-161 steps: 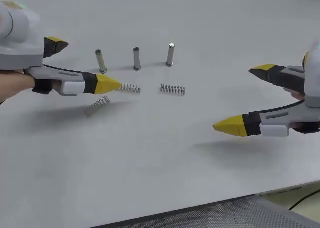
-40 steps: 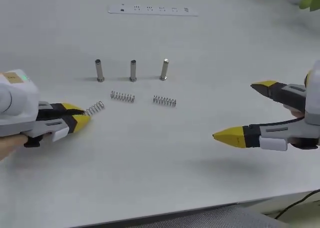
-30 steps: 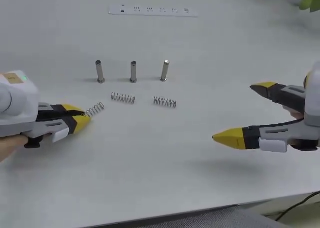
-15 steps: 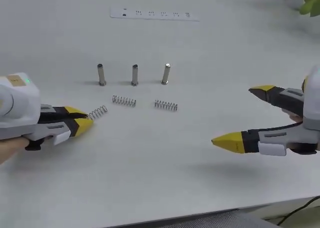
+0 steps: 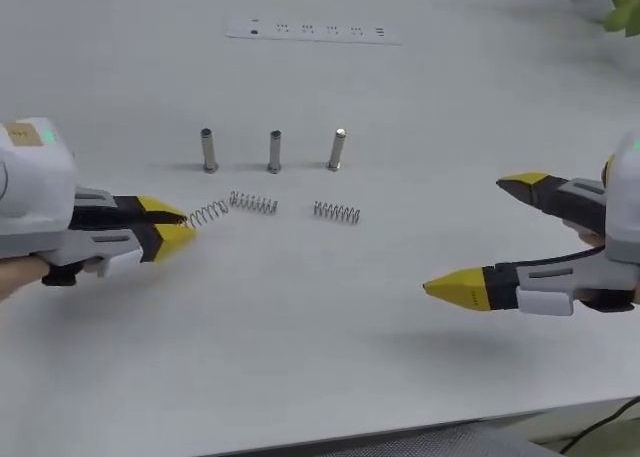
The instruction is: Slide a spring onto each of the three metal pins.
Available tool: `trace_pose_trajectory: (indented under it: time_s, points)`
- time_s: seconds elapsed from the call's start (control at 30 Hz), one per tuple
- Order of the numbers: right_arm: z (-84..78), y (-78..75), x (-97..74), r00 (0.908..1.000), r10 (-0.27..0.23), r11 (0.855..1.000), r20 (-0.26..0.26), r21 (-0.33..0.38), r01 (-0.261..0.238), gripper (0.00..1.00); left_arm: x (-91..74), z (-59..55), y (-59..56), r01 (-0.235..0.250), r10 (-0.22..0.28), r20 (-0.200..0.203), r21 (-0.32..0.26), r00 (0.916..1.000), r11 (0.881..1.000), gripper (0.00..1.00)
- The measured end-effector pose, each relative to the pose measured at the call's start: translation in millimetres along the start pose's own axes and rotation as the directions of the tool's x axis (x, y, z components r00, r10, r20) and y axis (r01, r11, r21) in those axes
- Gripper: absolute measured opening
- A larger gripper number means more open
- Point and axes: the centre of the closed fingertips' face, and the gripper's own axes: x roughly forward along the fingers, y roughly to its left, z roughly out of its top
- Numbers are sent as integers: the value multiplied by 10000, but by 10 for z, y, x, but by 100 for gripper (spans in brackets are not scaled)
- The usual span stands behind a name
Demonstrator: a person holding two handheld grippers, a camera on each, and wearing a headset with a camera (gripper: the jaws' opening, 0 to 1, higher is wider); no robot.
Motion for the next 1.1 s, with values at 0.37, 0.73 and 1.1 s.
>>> trace_pose_trajectory:
  time_s: [0.37, 0.73, 1.1]
  points:
    - [88, 96, 56, 9995, 276, 9996, 157, -101, -274, 100, -45, 199, -225, 870, -877, 63, 724, 9961, 9936, 1]
    - [155, 228, 139, 9972, 733, 9967, 161, -376, -726, 100, -29, 291, -352, 1210, -1231, 196, 858, 9922, 9889, 1]
    - [336, 397, 224, 9901, 1347, 9886, 393, -732, -1316, 93, 15, 390, -518, 1582, -1628, 341, 1094, 9861, 9813, 1]
